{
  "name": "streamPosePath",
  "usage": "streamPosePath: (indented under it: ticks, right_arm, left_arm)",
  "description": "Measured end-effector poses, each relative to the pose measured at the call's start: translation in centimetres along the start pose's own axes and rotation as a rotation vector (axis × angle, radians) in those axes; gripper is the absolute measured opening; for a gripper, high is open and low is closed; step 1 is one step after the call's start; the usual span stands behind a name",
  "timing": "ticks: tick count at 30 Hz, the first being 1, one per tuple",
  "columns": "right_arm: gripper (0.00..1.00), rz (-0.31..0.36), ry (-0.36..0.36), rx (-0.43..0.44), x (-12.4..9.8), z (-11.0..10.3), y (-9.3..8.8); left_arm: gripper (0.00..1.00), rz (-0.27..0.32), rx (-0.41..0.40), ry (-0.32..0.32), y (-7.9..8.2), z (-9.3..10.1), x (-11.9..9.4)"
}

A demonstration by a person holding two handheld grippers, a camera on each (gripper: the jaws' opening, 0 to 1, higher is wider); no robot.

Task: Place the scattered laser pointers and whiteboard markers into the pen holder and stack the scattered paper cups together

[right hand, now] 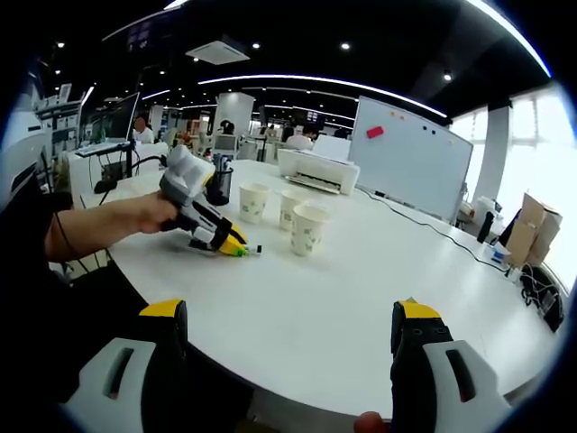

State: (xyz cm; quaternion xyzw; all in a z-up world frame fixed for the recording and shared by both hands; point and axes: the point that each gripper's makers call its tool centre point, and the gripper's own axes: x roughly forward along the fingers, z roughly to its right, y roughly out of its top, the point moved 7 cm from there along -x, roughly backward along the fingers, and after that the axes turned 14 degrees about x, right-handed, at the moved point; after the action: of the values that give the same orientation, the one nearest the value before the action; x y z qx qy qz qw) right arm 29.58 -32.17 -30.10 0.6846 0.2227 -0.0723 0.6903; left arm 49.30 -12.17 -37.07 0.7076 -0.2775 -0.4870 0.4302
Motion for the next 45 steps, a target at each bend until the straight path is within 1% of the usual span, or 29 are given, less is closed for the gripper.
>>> streamPosePath:
  ticks: [1,3,9,23,30,45]
  right_arm:
    - [0.89,0.000,0.000,0.000,0.0,0.0,0.0]
    - [0.89,0.000,0.001,-0.002,0.0,-0.1,0.1]
    - [0.89,0.002,0.004,-0.006,0.1,-0.4,0.2]
    - [0.89,0.003,0.003,-0.013,-0.1,-0.7,0.4]
    - [0.89,0.004,0.003,-0.015,-0.1,-0.7,0.5]
    - [0.89,0.003,0.003,-0.022,-0.1,-0.8,0.7]
  left_arm:
    - [0.15,0.001,0.000,0.000,0.1,0.0,-0.1]
    - [0.15,0.024,0.005,0.007,0.9,-0.3,-0.7]
    - [0.15,0.071,0.013,0.025,2.0,-1.0,-1.9]
    - [0.15,0.158,0.024,0.053,3.9,-1.5,-3.9]
    - [0.15,0.188,0.011,0.069,4.1,-1.8,-4.6]
    - [0.15,0.200,0.012,0.084,4.2,-1.6,-5.5]
